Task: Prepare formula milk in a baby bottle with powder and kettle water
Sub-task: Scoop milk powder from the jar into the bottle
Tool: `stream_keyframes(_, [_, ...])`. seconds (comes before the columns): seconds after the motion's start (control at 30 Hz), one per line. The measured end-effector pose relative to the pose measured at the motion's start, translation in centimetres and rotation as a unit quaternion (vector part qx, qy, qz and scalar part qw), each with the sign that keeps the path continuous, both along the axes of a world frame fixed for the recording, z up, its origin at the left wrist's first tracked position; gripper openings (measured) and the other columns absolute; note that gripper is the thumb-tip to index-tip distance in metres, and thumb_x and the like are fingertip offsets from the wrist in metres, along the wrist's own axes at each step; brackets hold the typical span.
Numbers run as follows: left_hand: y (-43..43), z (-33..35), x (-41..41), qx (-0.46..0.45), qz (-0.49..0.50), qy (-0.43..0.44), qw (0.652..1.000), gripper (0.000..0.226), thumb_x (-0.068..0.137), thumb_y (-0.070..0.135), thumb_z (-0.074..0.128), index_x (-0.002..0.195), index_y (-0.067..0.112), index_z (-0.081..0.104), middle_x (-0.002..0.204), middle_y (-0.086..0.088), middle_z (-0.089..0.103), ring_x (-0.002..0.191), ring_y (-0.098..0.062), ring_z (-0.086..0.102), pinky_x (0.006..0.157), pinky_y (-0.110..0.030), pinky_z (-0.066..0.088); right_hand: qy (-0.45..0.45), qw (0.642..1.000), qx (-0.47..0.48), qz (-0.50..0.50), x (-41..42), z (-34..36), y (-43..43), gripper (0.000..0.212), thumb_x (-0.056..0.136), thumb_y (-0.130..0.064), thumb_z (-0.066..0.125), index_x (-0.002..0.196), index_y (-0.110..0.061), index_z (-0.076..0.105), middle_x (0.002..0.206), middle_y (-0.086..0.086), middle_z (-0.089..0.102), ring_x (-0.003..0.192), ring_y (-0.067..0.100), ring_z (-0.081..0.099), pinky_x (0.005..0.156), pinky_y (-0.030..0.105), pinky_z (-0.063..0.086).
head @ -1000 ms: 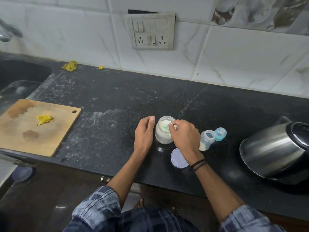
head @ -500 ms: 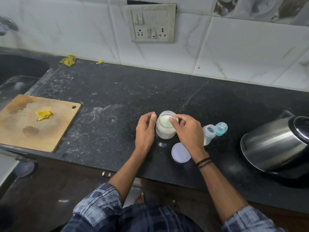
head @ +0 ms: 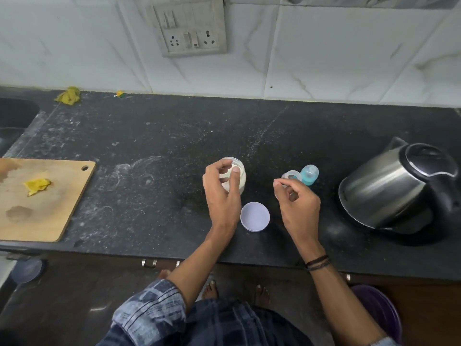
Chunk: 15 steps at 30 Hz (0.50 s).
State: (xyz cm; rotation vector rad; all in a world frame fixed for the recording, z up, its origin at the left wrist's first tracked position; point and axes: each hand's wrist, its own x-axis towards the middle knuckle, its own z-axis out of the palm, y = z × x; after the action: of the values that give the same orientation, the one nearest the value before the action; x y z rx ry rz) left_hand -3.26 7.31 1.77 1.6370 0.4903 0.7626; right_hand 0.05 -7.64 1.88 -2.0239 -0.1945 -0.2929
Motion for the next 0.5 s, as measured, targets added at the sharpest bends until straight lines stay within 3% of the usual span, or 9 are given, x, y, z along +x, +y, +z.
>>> stream_keyframes(0.1, [-1.6,0.1,0.2,0.042,-0.026,-0.017,0.999,0.013,0.102,0.034,0.057,0.114,0.038,0.058,0.117,0.021,0.059,0.114,-0.017,0.058,0.089,-0.015,0.045,0.028,0.999,0.02,-0.019,-0.1,-0.7,-1.8,0.013,0.093,-0.023,0.071,0.098,-0.015,0.081,0.076,-0.006,0.068,0.068,0.005,0.057,0.066,0.012,0.045])
stream_keyframes(0.2, [-3.4,-0.2,0.4,0.054,-0.069,-0.029,0.996,0.013,0.102,0.035,0.057,0.114,0.04,0.057,0.115,0.016,0.062,0.11,-0.017,0.061,0.089,-0.019,0.046,0.05,0.998,0.025,-0.032,-0.1,-1.2,-3.6,0.007,0.095,-0.017,0.073,0.094,-0.018,0.08,0.076,0.002,0.067,0.066,0.013,0.055,0.065,0.025,0.048])
stream_keyframes(0.3, [-5.1,-0.8,0.7,0.052,-0.119,-0.015,0.991,0.018,0.1,0.036,0.06,0.117,0.039,0.056,0.118,0.01,0.062,0.109,-0.019,0.061,0.089,-0.033,0.052,0.056,0.997,0.032,-0.049,-0.2,-1.2,-5.6,0.014,0.095,-0.016,0.073,0.093,-0.03,0.079,0.075,0.001,0.068,0.067,0.01,0.055,0.065,0.024,0.048])
stream_keyframes(0.43, [-7.1,-1.8,1.3,0.088,-0.177,0.065,0.978,0.046,0.087,0.04,0.073,0.128,0.027,0.056,0.127,0.011,0.057,0.12,-0.007,0.05,0.101,-0.042,0.047,0.041,0.997,0.025,-0.064,-0.3,-0.5,-7.9,0.015,0.095,-0.015,0.073,0.099,-0.029,0.078,0.083,-0.006,0.072,0.073,0.01,0.061,0.071,0.028,0.053])
stream_keyframes(0.5, [-8.2,-2.0,1.6,0.079,-0.196,0.099,0.972,0.062,0.078,0.038,0.078,0.133,0.024,0.053,0.133,0.01,0.053,0.123,-0.01,0.047,0.107,-0.044,0.042,0.019,0.998,0.0,-0.068,-0.3,0.3,-9.2,0.012,0.096,-0.016,0.073,0.102,-0.024,0.079,0.086,-0.005,0.073,0.076,0.012,0.064,0.074,0.033,0.055])
